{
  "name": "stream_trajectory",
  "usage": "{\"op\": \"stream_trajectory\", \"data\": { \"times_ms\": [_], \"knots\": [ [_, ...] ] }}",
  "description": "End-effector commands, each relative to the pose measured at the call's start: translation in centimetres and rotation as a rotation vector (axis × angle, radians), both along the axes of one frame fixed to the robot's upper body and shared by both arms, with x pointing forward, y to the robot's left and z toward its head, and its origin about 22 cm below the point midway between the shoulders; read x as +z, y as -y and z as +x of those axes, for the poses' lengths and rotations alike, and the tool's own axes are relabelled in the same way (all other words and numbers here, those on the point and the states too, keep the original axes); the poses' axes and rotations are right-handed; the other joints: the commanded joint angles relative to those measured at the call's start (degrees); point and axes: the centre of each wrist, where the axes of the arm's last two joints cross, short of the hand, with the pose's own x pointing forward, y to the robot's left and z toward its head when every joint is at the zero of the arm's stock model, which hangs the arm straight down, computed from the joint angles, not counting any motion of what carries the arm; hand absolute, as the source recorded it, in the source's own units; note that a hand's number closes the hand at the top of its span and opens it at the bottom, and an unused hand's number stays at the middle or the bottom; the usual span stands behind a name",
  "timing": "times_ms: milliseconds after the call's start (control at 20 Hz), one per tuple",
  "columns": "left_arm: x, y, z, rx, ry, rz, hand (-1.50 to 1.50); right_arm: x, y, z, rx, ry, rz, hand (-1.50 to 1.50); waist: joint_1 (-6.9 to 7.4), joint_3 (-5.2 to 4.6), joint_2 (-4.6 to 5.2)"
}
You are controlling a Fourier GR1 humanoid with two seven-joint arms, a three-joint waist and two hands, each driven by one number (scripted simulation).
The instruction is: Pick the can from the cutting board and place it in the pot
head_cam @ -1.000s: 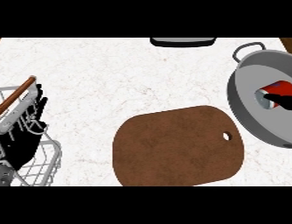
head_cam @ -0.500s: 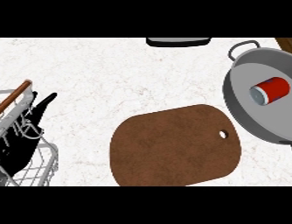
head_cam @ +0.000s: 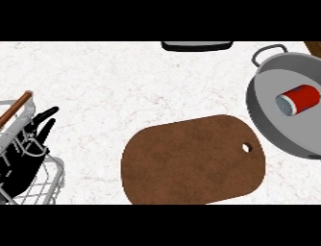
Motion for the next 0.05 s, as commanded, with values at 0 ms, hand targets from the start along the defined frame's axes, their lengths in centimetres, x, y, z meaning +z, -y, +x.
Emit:
{"op": "stream_trajectory", "data": {
  "times_ms": [0],
  "knots": [
    [2.8,-1.99,2.15,0.015,0.351,0.349,0.0,1.14,2.46,-1.52,0.025,-0.004,-0.001,-1.5,-0.33,0.94,-0.68]
  ]
}}
